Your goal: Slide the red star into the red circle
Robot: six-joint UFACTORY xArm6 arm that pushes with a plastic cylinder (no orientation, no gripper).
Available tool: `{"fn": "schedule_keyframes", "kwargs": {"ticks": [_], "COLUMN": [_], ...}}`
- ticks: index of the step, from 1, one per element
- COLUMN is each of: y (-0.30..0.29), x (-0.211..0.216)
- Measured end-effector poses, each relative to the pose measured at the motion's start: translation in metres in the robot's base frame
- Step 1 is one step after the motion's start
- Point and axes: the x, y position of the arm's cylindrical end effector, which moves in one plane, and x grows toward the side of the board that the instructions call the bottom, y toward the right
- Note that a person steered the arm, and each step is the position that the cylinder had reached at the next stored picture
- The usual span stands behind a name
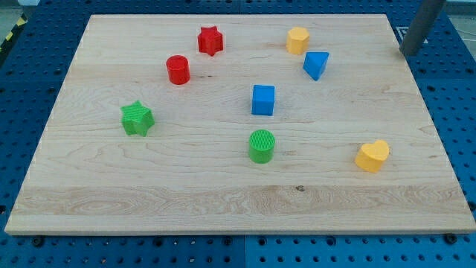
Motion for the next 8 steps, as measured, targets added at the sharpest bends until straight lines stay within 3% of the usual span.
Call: {"fn": "schedule_keyframes", "kwargs": {"ticks": [1,3,5,7,8], "y": [-0.006,-0.095,-0.140,-0.220,-0.224], "x": [0.000,-0.002,-0.041,-0.025,-0.025]}}
